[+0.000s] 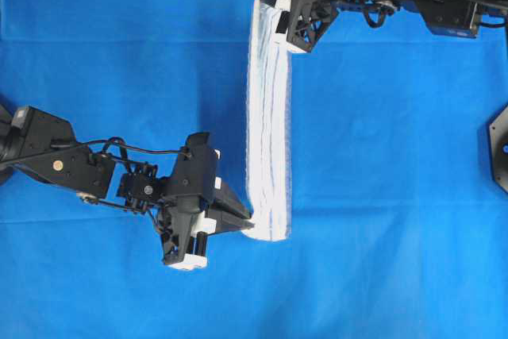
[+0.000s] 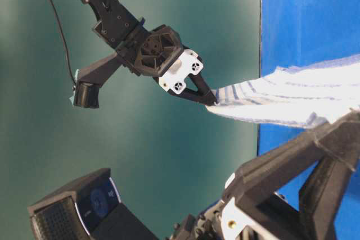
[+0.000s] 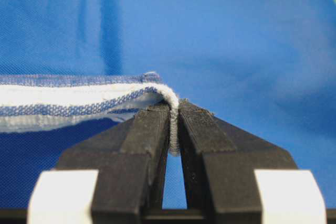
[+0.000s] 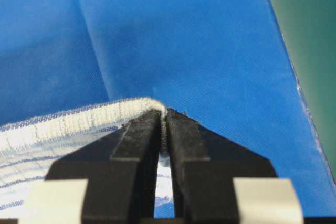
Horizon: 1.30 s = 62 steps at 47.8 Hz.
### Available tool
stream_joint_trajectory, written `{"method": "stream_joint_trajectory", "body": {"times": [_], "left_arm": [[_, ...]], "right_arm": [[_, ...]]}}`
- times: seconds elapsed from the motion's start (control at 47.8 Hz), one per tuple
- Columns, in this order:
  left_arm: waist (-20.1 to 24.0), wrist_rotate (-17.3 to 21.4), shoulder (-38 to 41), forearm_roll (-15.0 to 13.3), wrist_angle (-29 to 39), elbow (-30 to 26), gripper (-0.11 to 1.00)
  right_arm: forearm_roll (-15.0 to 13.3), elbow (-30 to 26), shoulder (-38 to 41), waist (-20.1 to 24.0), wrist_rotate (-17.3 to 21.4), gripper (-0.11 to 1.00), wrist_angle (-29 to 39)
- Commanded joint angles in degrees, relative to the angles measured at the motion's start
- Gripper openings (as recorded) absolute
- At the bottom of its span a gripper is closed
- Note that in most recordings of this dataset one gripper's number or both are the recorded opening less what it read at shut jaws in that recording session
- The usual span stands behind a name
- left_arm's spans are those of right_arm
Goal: Fold the blue towel.
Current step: 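Lower the strip onto the table and open both grippers, then retract both grippers to the sides of the strip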
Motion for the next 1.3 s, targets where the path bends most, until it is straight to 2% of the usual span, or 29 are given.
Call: {"method": "stream_joint_trajectory", "body": {"times": [0.0,0.084,0.168,0.209,0.314,0.377,0.565,0.796,1.047,1.173,1.277], "left_arm": [[0.1,0.1,-1.2,0.0,-0.4,-0.6,0.03],[0.1,-0.2,-1.2,0.0,-0.4,-0.5,0.1],[0.1,-0.3,-1.4,0.0,0.1,-0.4,0.27],[0.1,-0.3,-1.5,0.0,0.6,-0.4,0.35],[0.1,-0.4,-2.6,0.0,3.5,-0.4,0.51],[0.1,-0.4,-3.8,0.0,6.1,-0.3,0.58],[0.1,0.4,-9.8,0.3,13.7,1.6,0.59],[1.1,0.9,-18.3,0.4,14.3,7.0,0.59],[4.0,0.9,-26.2,0.4,9.3,13.4,0.59],[6.2,1.1,-30.8,0.4,5.0,17.1,0.59],[8.0,3.1,-35.1,0.4,3.8,20.0,0.59]], "right_arm": [[-0.2,-1.2,-0.9,0.1,-0.3,0.06,-0.2],[-0.2,-1.1,-0.9,0.3,-1.0,0.07,0.0],[-0.3,-1.1,-1.1,0.4,-1.8,0.09,0.0],[-0.2,-1.1,-1.4,0.5,-2.1,0.17,0.0],[-0.2,-0.9,-2.7,0.5,-2.6,0.5,0.0],[-0.2,-0.4,-4.1,0.5,-2.7,0.59,0.0],[-0.1,3.3,-9.2,1.0,-2.5,0.49,-0.3],[0.4,12.0,-18.2,3.6,-1.4,0.49,-3.3],[3.4,20.9,-28.5,9.6,1.7,0.49,-10.0],[3.7,24.2,-32.6,13.8,4.4,0.49,-11.9],[4.0,26.3,-34.5,16.3,6.3,0.49,-13.0]]}}
